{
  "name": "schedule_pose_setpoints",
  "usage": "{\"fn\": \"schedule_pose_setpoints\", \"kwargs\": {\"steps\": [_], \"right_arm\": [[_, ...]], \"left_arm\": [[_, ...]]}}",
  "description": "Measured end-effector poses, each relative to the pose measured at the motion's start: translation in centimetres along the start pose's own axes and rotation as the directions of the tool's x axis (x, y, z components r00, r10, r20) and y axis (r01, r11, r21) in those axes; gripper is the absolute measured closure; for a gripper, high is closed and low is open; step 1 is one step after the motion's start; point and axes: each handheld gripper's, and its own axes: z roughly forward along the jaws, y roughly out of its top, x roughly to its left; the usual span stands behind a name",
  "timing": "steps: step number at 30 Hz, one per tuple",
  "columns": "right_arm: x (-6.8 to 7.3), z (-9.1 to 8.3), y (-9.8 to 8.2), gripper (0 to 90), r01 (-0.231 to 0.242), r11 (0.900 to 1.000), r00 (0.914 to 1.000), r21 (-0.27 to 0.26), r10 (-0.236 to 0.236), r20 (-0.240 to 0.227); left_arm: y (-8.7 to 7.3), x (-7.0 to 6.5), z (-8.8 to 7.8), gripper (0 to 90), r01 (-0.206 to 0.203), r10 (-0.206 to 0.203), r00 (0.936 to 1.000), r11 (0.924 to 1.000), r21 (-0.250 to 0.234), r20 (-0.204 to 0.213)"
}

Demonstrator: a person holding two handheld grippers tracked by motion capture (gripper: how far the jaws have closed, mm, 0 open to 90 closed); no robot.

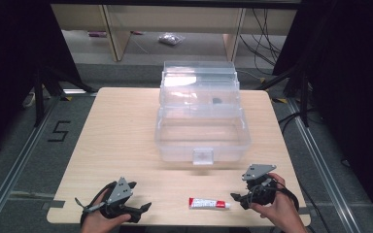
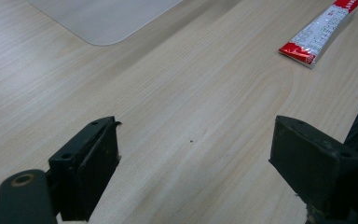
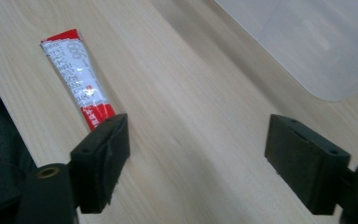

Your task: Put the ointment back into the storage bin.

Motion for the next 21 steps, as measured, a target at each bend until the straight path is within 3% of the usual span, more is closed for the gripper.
{"fn": "schedule_pose_setpoints", "kwargs": {"steps": [12,16,17,18,19,21], "right_arm": [[1.1,0.4,2.6,25.1,0.095,0.994,0.9945,0.061,-0.092,-0.050],[1.5,0.7,3.7,27.1,0.166,0.982,0.9808,0.095,-0.154,-0.119],[1.6,0.7,3.8,28.2,0.166,0.981,0.9800,0.102,-0.152,-0.129],[1.7,0.9,4.1,29.6,0.190,0.975,0.9722,0.112,-0.171,-0.160],[1.8,0.9,4.2,30.0,0.187,0.975,0.9729,0.120,-0.167,-0.160],[2.1,1.2,4.6,30.9,0.224,0.964,0.9649,0.147,-0.198,-0.173]], "left_arm": [[0.0,0.0,0.0,14.9,-0.001,0.001,1.0000,1.0000,0.002,0.001],[0.0,0.0,0.0,14.9,-0.001,0.001,1.0000,1.0000,0.000,0.001],[0.0,0.0,0.0,14.9,-0.001,0.001,1.0000,1.0000,0.000,0.001],[0.0,0.0,0.0,14.9,0.000,0.000,1.0000,1.0000,0.000,0.002],[0.0,0.0,0.0,14.9,-0.001,0.001,1.0000,1.0000,0.000,0.003],[0.0,0.0,0.0,14.9,0.010,-0.010,0.9999,0.9999,-0.002,0.014]]}}
